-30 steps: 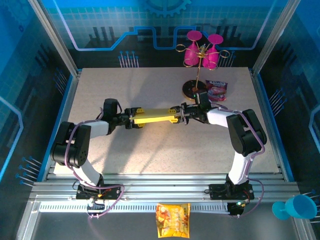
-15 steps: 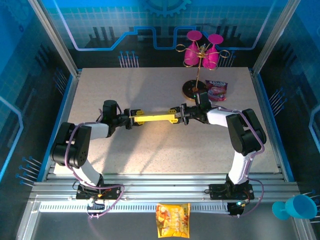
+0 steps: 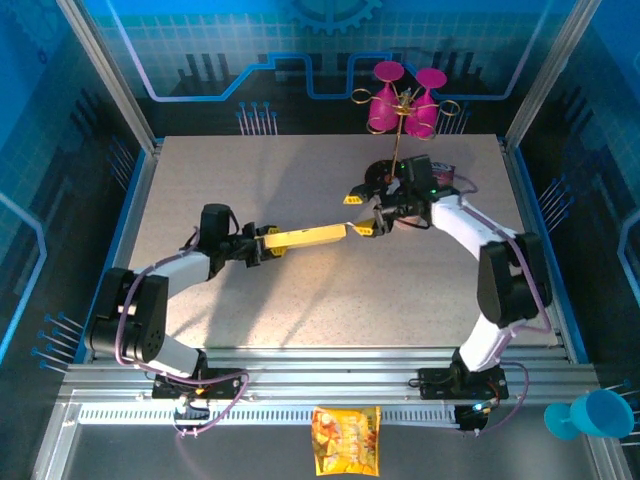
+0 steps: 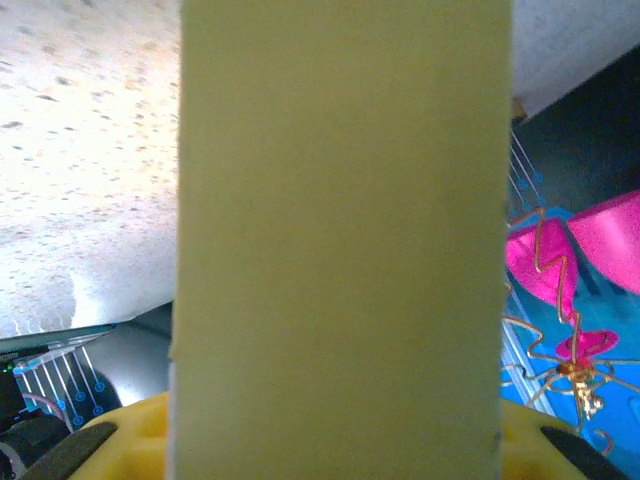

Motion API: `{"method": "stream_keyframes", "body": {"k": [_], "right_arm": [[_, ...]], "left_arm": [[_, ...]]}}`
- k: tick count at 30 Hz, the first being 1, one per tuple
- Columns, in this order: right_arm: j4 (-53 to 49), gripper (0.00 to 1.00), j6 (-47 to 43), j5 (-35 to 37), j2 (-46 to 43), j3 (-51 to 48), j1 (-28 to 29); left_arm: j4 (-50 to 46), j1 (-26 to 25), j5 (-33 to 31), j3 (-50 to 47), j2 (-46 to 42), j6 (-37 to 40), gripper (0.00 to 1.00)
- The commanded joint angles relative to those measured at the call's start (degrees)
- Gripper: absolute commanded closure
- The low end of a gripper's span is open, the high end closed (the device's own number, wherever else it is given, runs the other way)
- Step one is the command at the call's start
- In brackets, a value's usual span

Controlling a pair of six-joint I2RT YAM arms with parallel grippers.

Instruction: Fold the paper box

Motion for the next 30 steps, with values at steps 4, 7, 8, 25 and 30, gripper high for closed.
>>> {"method": "stream_keyframes", "body": {"k": [4,7,8,25,30], "right_arm": [[-23.2,0.45,-40.4,15.8,-8.7,9.3,0.7],[-24.0,0.63,-55.9,24.9,-11.3,8.0,4.5],[-23.1,0.68,-60.8,26.9,-12.1,6.8,5.3],[-31.3,0.65,-82.9,33.4,1.8,16.5,15.6],[-33.4,0.7,-83.6,33.9,4.2,19.3,16.3]], "left_arm": [[-13.6,1.8,0.5,-0.1,-3.9,0.2,0.91],[-16.7,2.7,0.8,0.5,-4.1,0.8,0.92],[-17.3,2.9,1.3,0.7,-3.7,0.9,0.92],[-27.7,7.8,7.3,8.0,7.1,12.9,0.98],[-30.9,8.3,7.7,9.8,8.5,15.3,0.99]]}}
